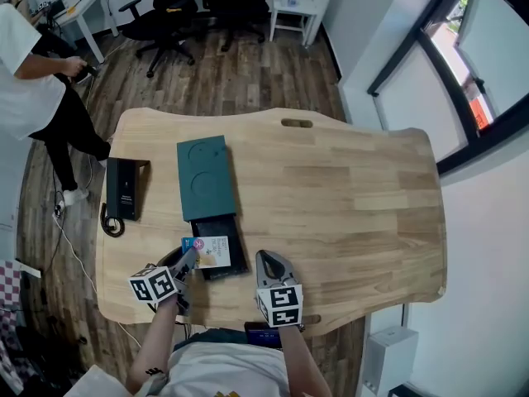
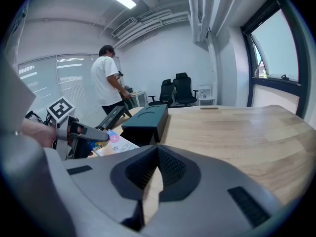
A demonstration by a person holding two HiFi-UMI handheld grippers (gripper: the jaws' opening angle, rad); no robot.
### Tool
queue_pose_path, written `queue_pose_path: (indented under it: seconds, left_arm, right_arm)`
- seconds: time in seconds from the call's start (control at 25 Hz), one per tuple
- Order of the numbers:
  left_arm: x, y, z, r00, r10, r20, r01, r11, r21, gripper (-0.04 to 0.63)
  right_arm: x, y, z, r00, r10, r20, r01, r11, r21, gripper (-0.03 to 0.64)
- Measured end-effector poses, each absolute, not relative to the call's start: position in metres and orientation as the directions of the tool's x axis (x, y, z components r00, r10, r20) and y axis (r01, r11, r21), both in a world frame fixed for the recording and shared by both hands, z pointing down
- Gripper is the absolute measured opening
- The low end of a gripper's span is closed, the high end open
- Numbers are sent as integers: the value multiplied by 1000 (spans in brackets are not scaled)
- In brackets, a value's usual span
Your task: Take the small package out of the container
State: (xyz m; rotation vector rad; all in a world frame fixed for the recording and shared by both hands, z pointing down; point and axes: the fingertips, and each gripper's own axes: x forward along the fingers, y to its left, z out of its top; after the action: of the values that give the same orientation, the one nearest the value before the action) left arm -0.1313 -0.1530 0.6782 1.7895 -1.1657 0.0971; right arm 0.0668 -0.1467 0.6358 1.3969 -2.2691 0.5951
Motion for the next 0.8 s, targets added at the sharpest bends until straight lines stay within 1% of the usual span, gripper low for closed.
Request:
queue_pose_path:
  seconds: [0.36,0.56,0.8]
  left_arm:
    - [-141,-149,670,529,-708,467,-683,-29,730,120]
    - [-143,-153,663,523,-739,424,-656,-32,754,106]
    - [-137,-157,647,544,-749,379,-618,-53,784,95]
  right_arm:
    - [65,-142,633,-407,-732,546,-907,396,-145,5]
    - [62,-141,629,-410,-735,540,-906,396,-148,5]
    - [59,-142,619,-413,-748,520,-905,400,-144,5]
